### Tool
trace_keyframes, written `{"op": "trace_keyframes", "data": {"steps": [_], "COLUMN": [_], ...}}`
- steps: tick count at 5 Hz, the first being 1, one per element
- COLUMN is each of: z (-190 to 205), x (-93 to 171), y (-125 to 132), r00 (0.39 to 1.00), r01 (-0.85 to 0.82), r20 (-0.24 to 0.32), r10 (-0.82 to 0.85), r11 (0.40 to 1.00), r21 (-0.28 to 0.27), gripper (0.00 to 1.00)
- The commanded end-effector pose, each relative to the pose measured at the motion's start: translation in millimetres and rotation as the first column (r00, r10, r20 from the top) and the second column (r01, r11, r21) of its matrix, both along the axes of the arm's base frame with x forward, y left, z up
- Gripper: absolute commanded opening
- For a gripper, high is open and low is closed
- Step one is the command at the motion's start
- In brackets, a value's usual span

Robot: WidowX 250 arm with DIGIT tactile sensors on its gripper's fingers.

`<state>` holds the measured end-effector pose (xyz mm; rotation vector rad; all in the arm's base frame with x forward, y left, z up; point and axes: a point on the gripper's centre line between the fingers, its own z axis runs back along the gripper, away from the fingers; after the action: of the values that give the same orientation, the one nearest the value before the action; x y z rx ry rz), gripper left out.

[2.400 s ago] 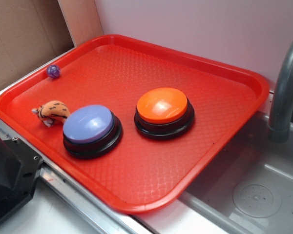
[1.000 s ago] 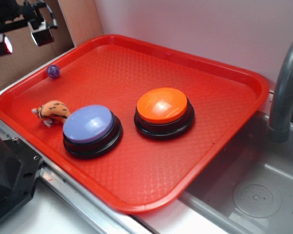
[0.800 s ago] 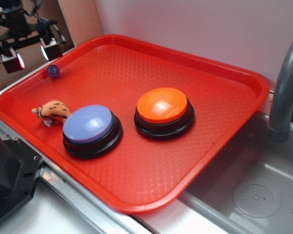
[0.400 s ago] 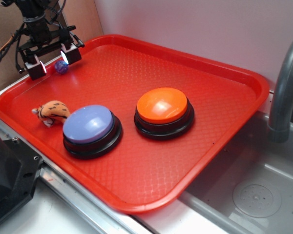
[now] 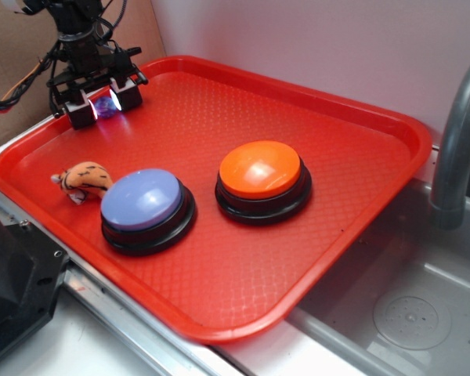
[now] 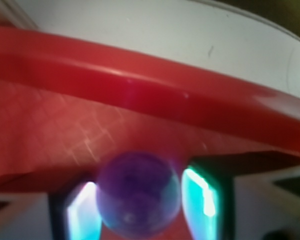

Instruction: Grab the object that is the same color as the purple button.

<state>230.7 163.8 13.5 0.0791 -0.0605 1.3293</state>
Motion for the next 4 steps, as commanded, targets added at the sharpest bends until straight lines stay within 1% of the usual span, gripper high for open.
{"op": "trace_keyframes", "data": {"steps": [1,2,3,4], "z": [55,100,128,149], "x": [-27,-38,-44,-40], "y": [-20,-42,-63,-84], "r00": [0.952,0.844,0.686,0.501], "r01": [0.297,0.520,0.713,0.860], "r20": [0.063,0.100,0.122,0.054], "r10": [-0.301,-0.526,-0.717,-0.864], "r11": [0.952,0.850,0.696,0.504], "r21": [0.071,0.082,0.082,0.083], "gripper": [0.00,0.00,0.00,0.00]}}
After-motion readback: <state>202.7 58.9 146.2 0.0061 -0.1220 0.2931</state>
